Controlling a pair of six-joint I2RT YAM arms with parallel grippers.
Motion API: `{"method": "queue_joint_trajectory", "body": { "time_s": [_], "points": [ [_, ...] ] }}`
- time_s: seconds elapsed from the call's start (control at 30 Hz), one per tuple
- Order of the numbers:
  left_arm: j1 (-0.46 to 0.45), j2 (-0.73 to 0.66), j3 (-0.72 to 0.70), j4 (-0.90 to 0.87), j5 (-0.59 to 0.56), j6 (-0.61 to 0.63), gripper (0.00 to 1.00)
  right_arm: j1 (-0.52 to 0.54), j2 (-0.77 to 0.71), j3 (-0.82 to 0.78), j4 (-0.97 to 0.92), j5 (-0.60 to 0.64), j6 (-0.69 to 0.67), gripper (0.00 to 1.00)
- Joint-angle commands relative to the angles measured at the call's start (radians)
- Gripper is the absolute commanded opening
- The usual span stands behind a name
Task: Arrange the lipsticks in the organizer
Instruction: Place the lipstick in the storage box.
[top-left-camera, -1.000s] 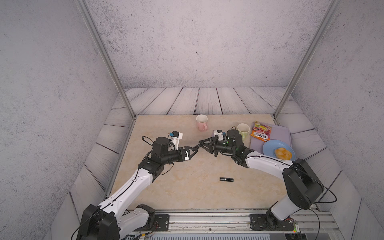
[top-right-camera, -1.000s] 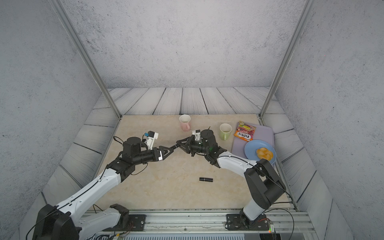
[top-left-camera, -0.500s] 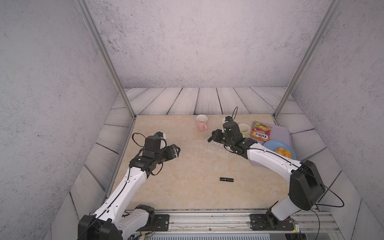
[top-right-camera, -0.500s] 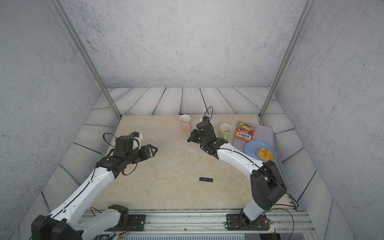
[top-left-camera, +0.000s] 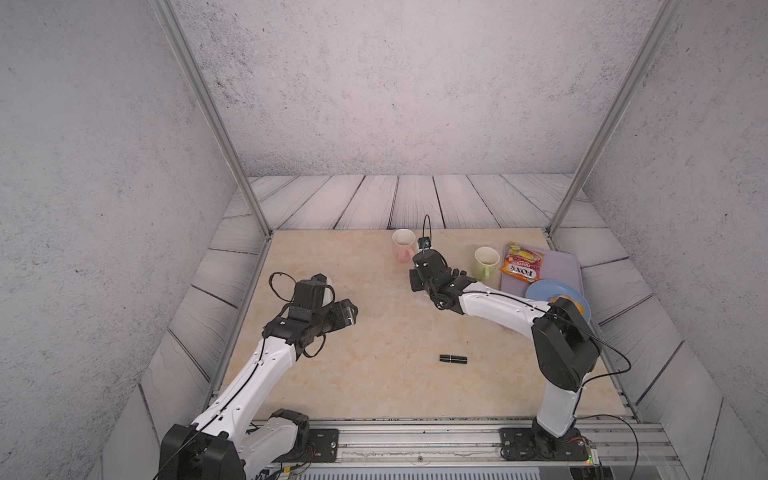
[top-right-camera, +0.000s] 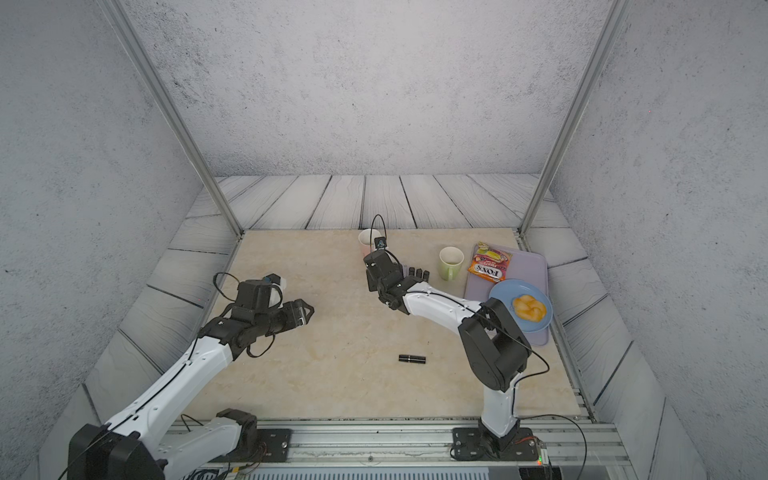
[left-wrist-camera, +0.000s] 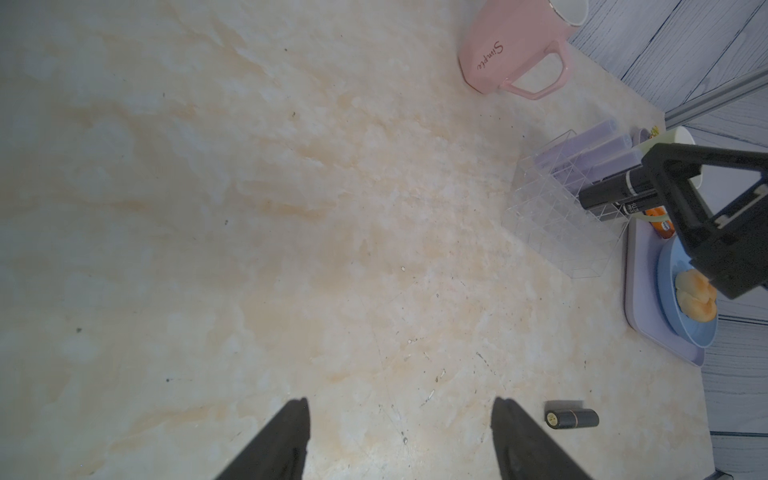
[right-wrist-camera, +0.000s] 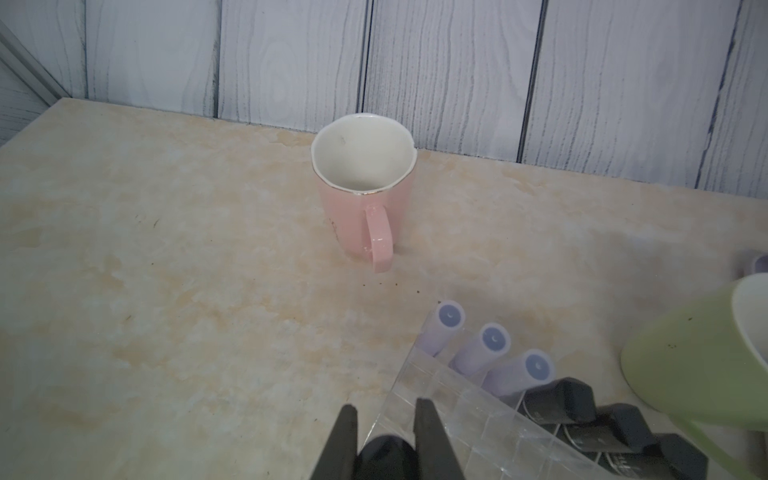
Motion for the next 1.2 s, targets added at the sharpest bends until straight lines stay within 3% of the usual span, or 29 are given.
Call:
{"method": "queue_joint_trajectory", "body": {
  "time_s": [0.0,0.37,1.17],
  "points": [
    [0.002,-0.005,-0.014,0.003,-0.016,0.017,0.74,-0.003,0.021,0.013,0.068,0.068,-0.071,0.0],
    [0.002,0.004,-0.02,0.013,-0.004,0.022,0.74,-0.006,0.105,0.0,0.191,0.096,-0.092,0.0],
    [0.001,0.014,-0.028,0.03,0.021,0.017,0.74,-0.035,0.164,-0.044,0.216,0.113,-0.03,0.0]
  ]
}}
